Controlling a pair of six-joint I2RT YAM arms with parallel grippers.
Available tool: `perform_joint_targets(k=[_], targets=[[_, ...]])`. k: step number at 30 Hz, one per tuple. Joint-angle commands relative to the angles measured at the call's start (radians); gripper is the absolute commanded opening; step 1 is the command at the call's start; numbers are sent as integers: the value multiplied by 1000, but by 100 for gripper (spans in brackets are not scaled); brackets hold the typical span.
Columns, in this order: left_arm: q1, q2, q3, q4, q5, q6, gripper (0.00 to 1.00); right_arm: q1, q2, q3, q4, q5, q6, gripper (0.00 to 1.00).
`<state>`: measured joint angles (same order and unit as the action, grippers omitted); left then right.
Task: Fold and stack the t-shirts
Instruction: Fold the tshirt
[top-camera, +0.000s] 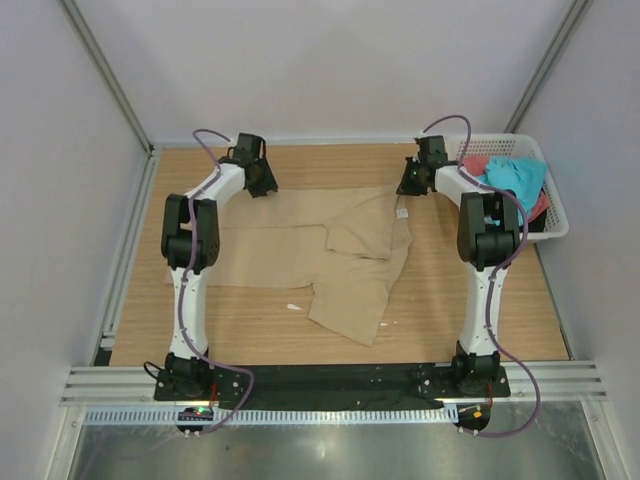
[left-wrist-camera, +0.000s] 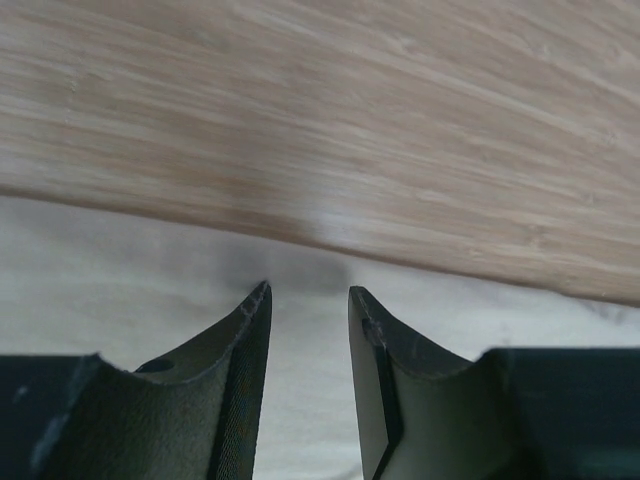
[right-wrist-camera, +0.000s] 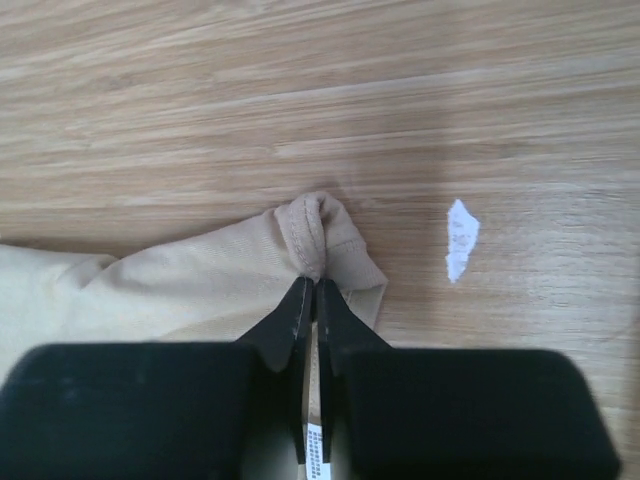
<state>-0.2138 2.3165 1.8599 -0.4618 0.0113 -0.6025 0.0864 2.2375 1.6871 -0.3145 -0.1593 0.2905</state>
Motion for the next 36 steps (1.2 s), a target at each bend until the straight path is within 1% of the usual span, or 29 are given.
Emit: perform_joint_targets(k=[1, 2, 3, 7, 10, 12, 14, 16, 18, 20, 21, 22, 23, 24, 25, 26, 27, 28, 29, 30, 31, 32, 33, 34, 36], targets=[[43, 43, 41, 0, 33, -26, 38, -33, -38, -1, 37, 29, 4, 5], [50, 64, 54, -8, 35, -32, 38, -34, -47, -15, 48, 40, 9, 2], [60, 76, 65, -12, 38, -36, 38, -37, -55, -27, 60, 52, 13, 1], [76, 118, 96, -14, 47, -48, 38, -48, -94, -108, 156, 75, 44, 1], [82, 149, 119, -15, 52, -54, 38, -48, -108, -132, 190, 76, 67, 1], [83, 170, 142, -15, 59, -56, 38, -50, -95, -121, 192, 69, 73, 1], [86, 184, 171, -11, 98, -53, 39, -48, -79, -95, 196, 57, 75, 1], [87, 185, 189, -12, 125, -40, 39, -47, -59, -54, 187, 55, 64, 4], [90, 153, 203, -20, 145, -17, 40, -45, -53, -18, 158, 72, 59, 9], [93, 120, 208, -46, 156, -3, 41, -47, -65, 40, 76, 127, 65, 14], [99, 92, 203, -61, 147, 4, 43, -45, -76, 71, 39, 154, 76, 23], [102, 39, 185, -86, 124, 7, 44, -45, -110, 85, -50, 214, 99, 32], [106, 5, 173, -100, 124, 9, 44, -45, -128, 89, -92, 233, 114, 34], [113, -26, 159, -127, 101, 16, 44, -42, -150, 88, -169, 244, 124, 35], [116, -92, 125, -149, 84, 20, 44, -40, -209, 74, -198, 250, 140, 36], [117, -123, 111, -173, 60, 20, 44, -34, -238, 50, -215, 254, 141, 37], [116, -152, 93, -198, 11, 21, 45, -24, -283, -14, -225, 259, 136, 38], [117, -184, 63, -253, -5, 26, 46, 4, -320, -53, -244, 265, 124, 38], [116, -236, 47, -290, -64, 24, 46, 28, -401, -90, -254, 276, 102, 38], [116, -267, 32, -326, -112, 21, 46, 54, -439, -128, -267, 314, 95, 38], [116, -294, -11, -381, -205, 20, 47, 119, -481, -206, -284, 326, 91, 38], [117, -357, -37, -405, -267, 9, 49, 154, -565, -246, -287, 334, 85, 38], [120, -385, -65, -426, -313, -5, 54, 192, -602, -288, -288, 339, 82, 37], [126, -414, -126, -461, -379, -58, 60, 285, -648, -366, -285, 324, 78, 37], [169, -501, -188, -498, -383, -109, 60, 386, -752, -444, -279, 307, 68, 38]])
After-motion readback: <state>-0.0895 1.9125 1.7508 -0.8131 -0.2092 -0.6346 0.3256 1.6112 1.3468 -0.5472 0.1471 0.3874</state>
